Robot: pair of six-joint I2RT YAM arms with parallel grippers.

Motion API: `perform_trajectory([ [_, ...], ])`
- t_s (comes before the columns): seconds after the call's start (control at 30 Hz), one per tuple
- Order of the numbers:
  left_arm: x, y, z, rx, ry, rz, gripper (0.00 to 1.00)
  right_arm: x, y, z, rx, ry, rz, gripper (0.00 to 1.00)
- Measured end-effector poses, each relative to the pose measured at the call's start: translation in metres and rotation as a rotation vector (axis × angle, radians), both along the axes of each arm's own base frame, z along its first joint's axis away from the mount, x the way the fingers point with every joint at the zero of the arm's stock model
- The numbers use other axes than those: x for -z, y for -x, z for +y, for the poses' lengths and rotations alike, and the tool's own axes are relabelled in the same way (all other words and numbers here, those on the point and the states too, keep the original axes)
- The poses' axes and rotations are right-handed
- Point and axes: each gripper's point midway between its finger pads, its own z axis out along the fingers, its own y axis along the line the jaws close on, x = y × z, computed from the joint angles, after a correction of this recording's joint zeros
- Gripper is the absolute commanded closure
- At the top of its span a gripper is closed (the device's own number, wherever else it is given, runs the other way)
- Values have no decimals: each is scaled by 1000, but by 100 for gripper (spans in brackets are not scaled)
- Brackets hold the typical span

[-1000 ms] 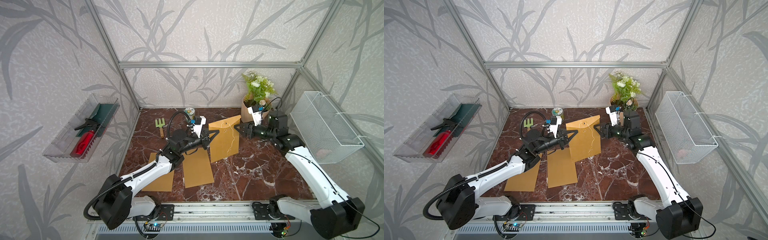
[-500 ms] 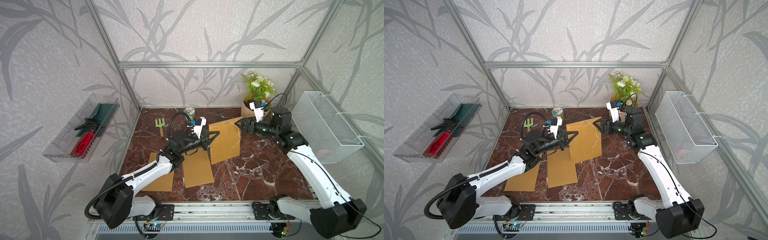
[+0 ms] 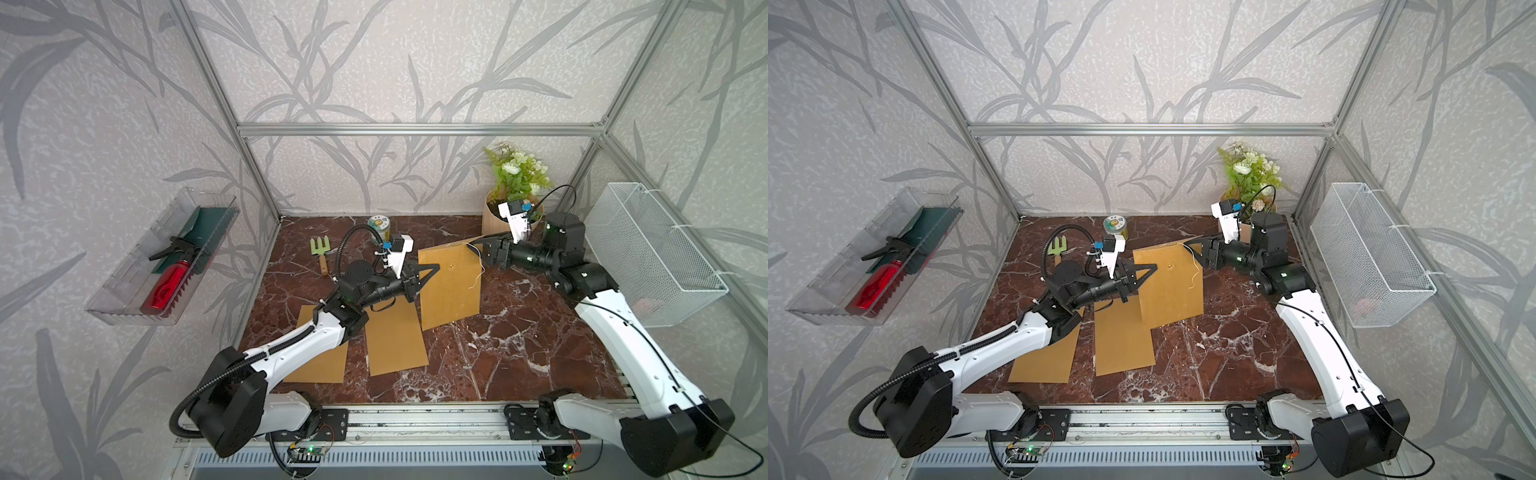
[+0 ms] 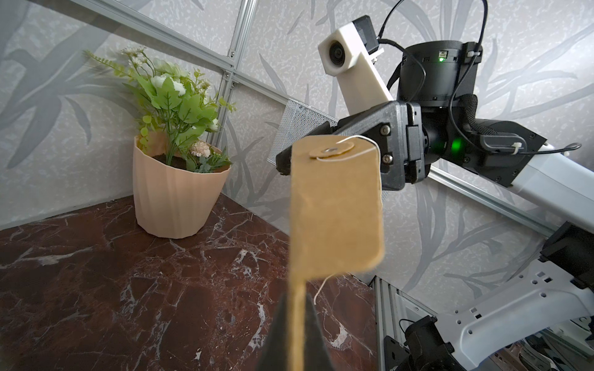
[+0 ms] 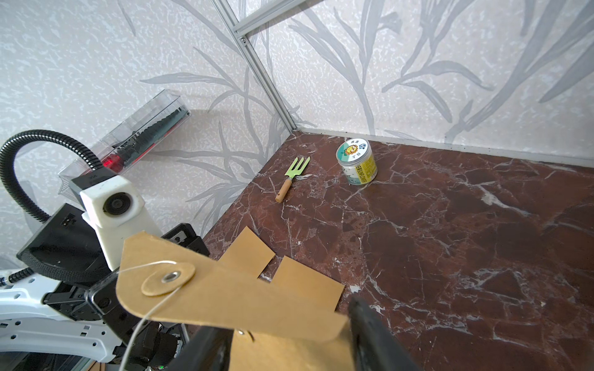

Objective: Open the file bag

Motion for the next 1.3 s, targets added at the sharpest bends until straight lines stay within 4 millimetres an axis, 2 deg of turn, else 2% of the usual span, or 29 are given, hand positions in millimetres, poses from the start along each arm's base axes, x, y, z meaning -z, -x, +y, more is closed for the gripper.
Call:
perform_trajectory([
  [0.57, -2, 1, -1, 8, 8, -12, 100, -8, 0, -1, -4, -24, -1, 58],
  [0.87, 0, -2, -1, -1, 4, -9, 100, -10, -3, -5, 13, -28, -6, 81],
  [1.03, 3, -5, 0, -20, -4, 4, 100, -10, -4, -6, 14, -25, -12, 87],
  [1.3, 5, -11, 2, -56, -24, 24, 82, -15, -1, -3, -13, -32, -34, 91],
])
